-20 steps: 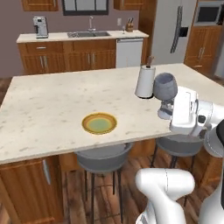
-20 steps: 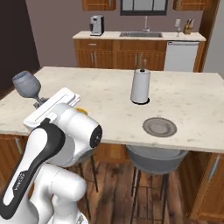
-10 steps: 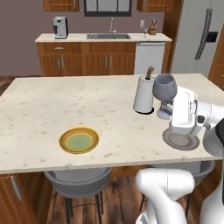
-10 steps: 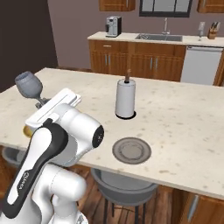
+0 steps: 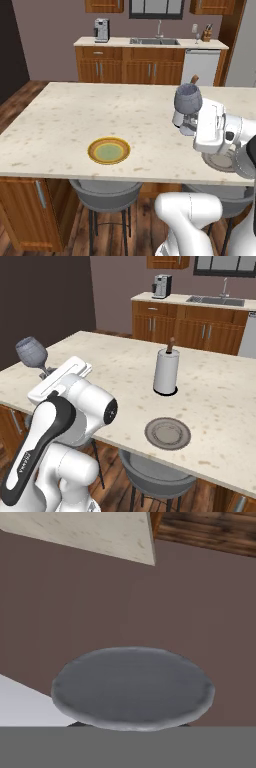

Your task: Retrieve the wine glasses from the counter and place one next to each plate.

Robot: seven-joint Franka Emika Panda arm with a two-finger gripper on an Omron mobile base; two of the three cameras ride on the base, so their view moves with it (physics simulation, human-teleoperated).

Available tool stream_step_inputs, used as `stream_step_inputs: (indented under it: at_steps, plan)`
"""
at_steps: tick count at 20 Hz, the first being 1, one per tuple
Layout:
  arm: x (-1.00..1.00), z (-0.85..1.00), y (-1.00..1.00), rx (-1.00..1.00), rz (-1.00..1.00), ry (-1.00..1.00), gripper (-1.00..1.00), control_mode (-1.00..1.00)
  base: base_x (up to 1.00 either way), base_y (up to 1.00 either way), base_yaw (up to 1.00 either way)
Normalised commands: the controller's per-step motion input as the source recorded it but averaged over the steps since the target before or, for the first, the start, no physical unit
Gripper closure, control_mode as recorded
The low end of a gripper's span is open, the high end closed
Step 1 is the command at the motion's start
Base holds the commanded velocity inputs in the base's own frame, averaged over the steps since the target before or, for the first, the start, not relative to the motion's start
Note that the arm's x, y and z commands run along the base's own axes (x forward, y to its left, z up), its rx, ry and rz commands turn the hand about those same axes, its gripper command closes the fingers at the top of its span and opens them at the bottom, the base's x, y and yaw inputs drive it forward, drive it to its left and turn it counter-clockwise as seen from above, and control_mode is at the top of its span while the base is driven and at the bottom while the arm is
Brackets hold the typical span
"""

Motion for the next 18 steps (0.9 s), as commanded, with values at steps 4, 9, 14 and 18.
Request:
stream_step_inputs:
  at_steps: [4,9,14,18]
  plan:
    - [0.0,0.0,0.0,0.0,0.0,0.0,1.0,1.0,0.85,0.01,0.08]
    - [0.0,0.0,0.0,0.0,0.0,0.0,1.0,1.0,0.91,-0.23,0.08]
    - [0.0,0.0,0.0,0.0,0.0,0.0,1.0,1.0,0.97,0.06,0.0]
    - [0.75,-0.24,0.0,0.03,-0.03,0.08,1.0,-1.0,0.25,0.0,-0.02]
